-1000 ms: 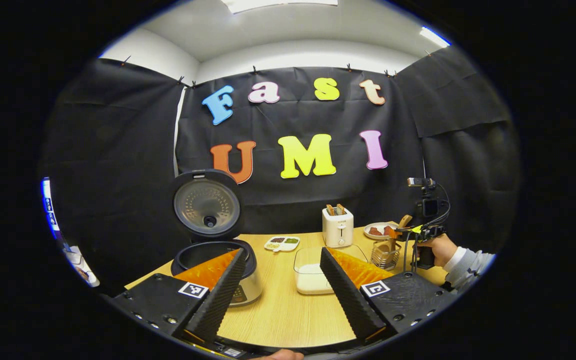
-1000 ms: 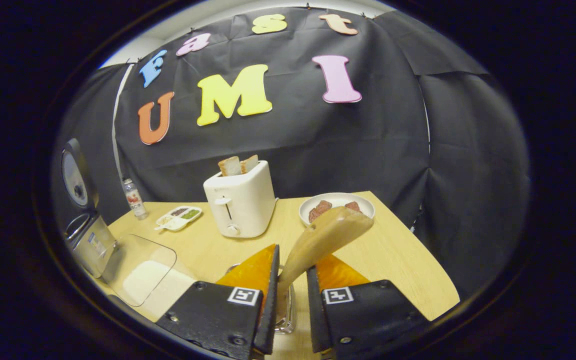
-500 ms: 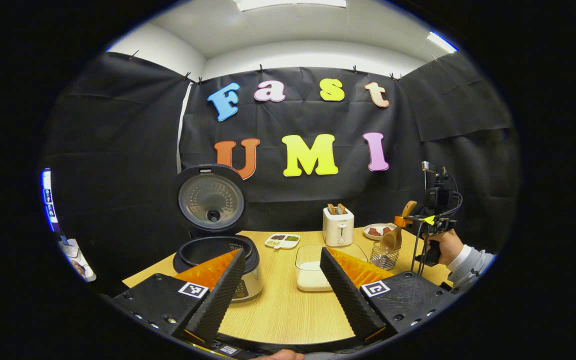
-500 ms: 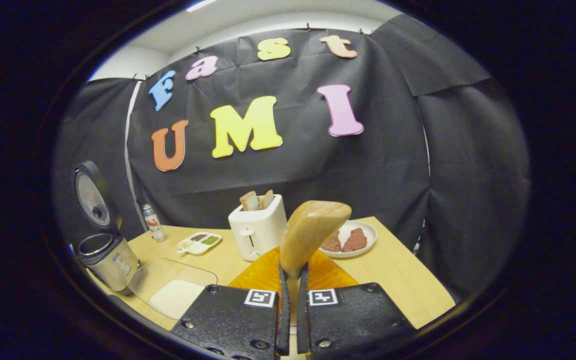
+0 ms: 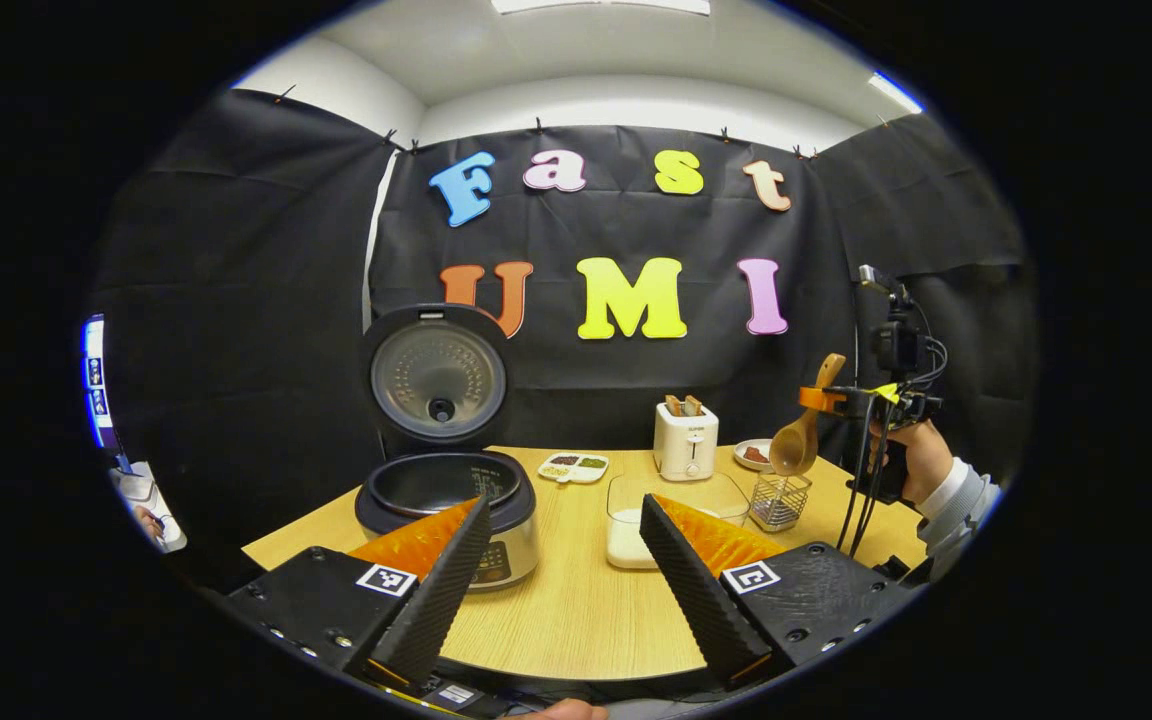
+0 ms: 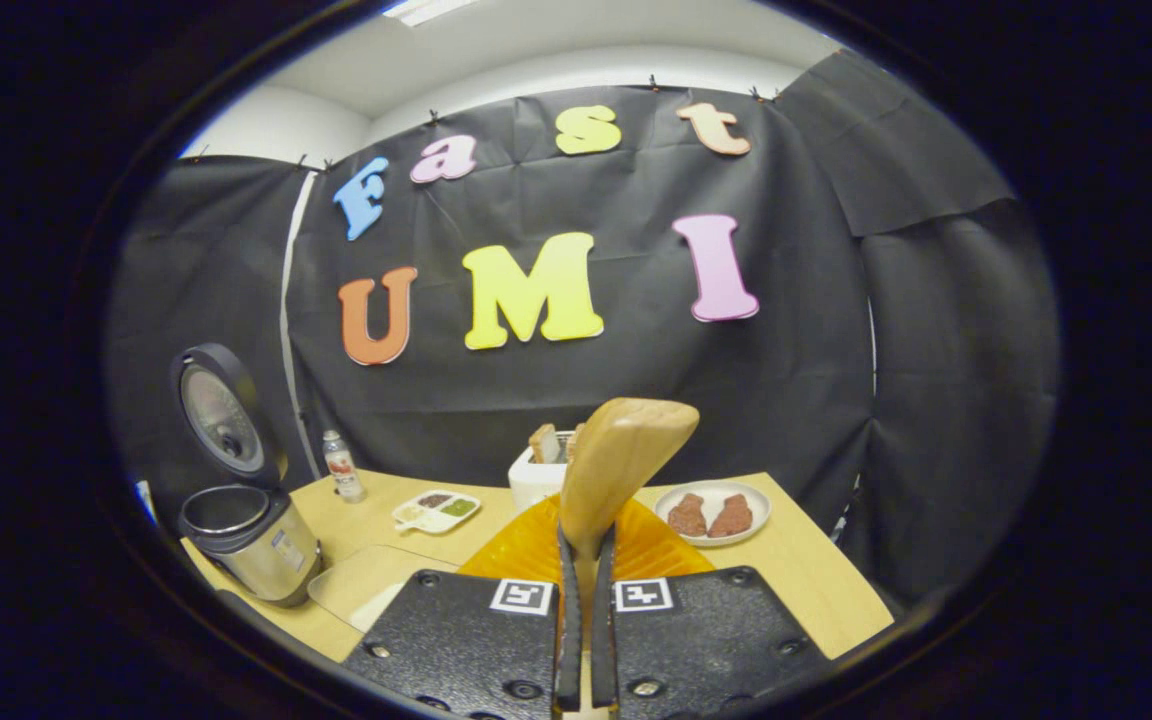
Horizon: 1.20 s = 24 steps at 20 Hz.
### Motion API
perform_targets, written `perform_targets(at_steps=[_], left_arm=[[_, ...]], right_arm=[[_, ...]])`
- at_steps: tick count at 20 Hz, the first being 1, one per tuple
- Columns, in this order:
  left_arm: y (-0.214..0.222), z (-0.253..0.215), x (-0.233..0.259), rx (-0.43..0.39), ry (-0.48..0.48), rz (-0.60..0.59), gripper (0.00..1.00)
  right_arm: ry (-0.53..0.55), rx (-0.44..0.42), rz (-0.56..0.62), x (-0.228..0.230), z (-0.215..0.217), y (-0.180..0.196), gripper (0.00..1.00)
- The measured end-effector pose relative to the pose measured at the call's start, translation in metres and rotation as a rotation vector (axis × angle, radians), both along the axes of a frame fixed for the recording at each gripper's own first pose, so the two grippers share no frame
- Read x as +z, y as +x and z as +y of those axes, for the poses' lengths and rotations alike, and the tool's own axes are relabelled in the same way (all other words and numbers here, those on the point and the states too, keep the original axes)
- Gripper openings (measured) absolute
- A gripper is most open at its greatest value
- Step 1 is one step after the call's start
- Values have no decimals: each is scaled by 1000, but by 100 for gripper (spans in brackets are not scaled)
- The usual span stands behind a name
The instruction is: Close the left gripper, press the button to open the rice cooker; take a wooden spoon from the chopstick holder with the right hand, scoop a spoonful of rice and pour it into the rice cooker, then put the wooden spoon back into the chopstick holder.
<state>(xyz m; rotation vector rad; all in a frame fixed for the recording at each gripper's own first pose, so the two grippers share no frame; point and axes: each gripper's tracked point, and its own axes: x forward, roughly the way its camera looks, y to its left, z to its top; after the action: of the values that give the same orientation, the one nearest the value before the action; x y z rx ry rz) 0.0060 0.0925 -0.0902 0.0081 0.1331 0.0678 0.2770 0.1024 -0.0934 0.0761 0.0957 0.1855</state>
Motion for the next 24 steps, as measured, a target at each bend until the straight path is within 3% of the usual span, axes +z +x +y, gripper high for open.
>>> perform_targets(at_steps=[5,12,20,24], left_arm=[[-7,18,-11,26,3,13,96],[-9,35,-14,45,-25,8,96],[0,33,-27,21,22,31,96],[3,30,-29,5,14,34,96]], right_arm=[[-17,79,-21,12,62,-4,8],[-62,123,39,-39,129,12,8],[-136,24,80,-103,127,42,8],[-93,12,105,-114,129,39,8]])
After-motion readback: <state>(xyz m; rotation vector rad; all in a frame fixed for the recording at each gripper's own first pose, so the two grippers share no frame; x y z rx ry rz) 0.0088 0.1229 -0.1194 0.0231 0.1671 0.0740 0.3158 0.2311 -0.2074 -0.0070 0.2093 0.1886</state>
